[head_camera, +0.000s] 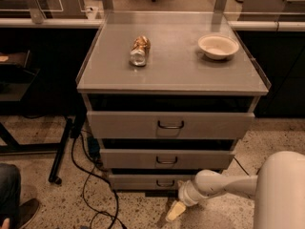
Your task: Open bottom drawer
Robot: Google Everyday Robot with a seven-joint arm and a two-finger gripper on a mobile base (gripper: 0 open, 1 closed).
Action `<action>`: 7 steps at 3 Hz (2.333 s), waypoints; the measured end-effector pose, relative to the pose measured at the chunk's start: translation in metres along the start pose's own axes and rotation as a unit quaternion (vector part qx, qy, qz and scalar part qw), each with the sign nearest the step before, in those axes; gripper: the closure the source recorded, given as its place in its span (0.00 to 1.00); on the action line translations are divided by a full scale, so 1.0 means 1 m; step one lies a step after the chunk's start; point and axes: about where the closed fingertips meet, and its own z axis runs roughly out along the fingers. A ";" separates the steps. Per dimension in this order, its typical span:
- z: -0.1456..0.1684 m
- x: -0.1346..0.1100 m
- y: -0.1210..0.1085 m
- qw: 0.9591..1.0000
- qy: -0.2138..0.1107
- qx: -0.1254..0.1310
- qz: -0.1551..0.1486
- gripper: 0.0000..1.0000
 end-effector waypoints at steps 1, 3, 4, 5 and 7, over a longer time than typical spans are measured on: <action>0.026 0.017 -0.045 0.999 0.009 0.024 0.021 0.00; 0.026 0.010 -0.052 0.999 -0.010 0.029 0.013 0.00; 0.021 -0.001 -0.064 0.999 -0.031 0.043 0.003 0.00; 0.028 0.000 -0.073 0.998 -0.028 0.051 -0.005 0.00; 0.035 0.013 -0.086 0.998 -0.022 0.059 0.005 0.00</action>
Offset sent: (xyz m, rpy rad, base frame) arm 0.0600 -0.0277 -0.0527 -0.0545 -0.0210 -0.0881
